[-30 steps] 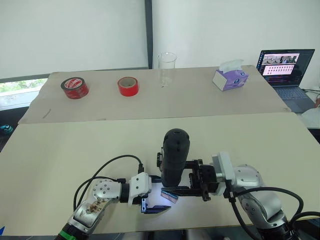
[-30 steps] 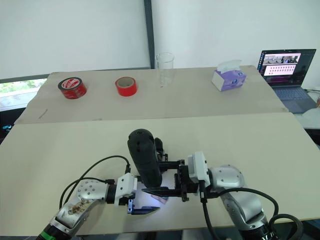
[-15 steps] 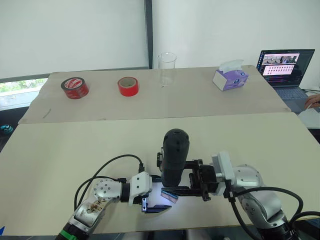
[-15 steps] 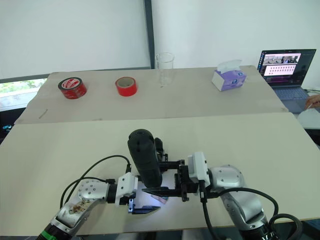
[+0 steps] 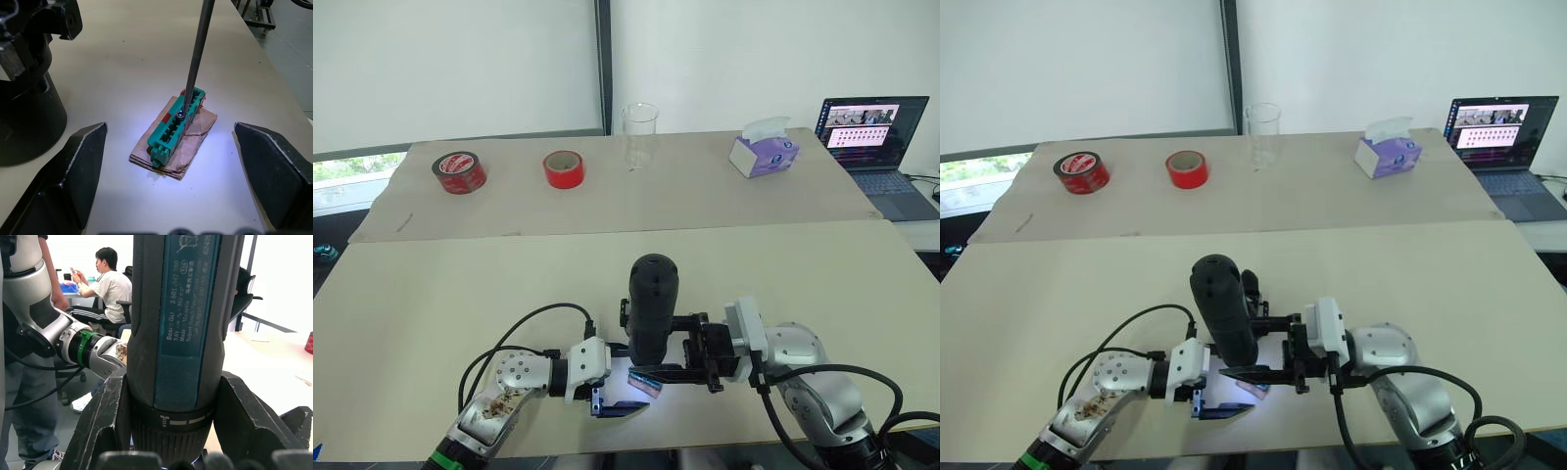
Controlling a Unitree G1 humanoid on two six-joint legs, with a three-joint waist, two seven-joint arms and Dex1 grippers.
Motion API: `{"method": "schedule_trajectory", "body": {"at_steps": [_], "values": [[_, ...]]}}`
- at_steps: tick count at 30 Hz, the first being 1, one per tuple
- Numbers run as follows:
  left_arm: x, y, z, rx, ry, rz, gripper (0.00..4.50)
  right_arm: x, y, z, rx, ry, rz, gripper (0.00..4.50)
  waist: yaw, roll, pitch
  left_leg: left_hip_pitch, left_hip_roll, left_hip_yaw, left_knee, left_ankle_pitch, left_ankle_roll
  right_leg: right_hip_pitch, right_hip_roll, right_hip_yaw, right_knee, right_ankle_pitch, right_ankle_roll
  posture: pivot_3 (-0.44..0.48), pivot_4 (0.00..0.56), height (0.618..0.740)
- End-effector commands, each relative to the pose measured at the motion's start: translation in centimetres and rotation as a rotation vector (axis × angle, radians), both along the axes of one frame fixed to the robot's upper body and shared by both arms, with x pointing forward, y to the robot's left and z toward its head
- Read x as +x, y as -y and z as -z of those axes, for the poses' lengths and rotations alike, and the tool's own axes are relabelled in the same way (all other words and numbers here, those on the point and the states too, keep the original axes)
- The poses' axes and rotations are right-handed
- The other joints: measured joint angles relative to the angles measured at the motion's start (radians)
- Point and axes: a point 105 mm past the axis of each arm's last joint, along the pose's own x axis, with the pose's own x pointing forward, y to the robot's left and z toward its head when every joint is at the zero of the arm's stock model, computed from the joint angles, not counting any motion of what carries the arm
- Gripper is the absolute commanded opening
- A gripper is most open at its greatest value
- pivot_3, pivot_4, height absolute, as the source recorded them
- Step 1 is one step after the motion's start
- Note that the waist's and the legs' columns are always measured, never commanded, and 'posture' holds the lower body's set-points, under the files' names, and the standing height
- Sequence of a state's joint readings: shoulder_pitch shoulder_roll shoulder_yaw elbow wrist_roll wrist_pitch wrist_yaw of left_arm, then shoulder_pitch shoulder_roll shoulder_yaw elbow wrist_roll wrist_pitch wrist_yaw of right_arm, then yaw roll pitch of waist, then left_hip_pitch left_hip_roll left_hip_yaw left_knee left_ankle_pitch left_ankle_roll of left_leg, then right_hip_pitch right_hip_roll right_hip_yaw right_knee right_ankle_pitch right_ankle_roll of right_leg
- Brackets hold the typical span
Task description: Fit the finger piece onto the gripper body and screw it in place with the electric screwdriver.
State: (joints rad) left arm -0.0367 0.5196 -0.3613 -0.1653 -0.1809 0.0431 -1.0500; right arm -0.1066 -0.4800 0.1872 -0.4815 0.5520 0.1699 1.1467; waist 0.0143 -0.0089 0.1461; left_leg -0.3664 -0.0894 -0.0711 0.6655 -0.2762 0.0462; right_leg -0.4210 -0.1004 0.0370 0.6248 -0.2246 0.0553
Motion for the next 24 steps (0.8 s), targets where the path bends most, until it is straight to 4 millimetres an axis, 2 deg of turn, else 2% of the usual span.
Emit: {"method": "schedule_trajectory", "body": {"at_steps": [1, 15, 24], "values": [[-0.7, -0.4, 1.9, 0.053, -0.076, -0.01, 4.37, -0.3, -0.2, -1.3, 0.042, 0.076, -0.016, 1.92, 0.0, 0.0, 0.0, 0.0, 0.0, 0.0, 0.0, 0.0, 0.0, 0.0, 0.0, 0.0, 0.0, 0.0, 0.0, 0.0, 0.15, 0.74], [-0.6, -0.5, 1.9, 0.057, -0.076, -0.008, 4.37, -0.3, -0.1, -1.3, 0.037, 0.074, -0.024, 1.92, 0.0, 0.0, 0.0, 0.0, 0.0, 0.0, 0.0, 0.0, 0.0, 0.0, 0.0, 0.0, 0.0, 0.0, 0.0, 0.0, 0.15, 0.74], [-0.7, -0.1, 0.9, 0.052, -0.07, -0.008, 4.37, -0.3, -0.3, -0.5, 0.005, 0.063, -0.028, 1.92, -0.001, 0.0, 0.0, 0.0, 0.0, 0.0, 0.001, 0.0, 0.0, 0.0, 0.001, 0.0, 0.0, 0.0, 0.0, 0.0, 0.15, 0.74]]}}
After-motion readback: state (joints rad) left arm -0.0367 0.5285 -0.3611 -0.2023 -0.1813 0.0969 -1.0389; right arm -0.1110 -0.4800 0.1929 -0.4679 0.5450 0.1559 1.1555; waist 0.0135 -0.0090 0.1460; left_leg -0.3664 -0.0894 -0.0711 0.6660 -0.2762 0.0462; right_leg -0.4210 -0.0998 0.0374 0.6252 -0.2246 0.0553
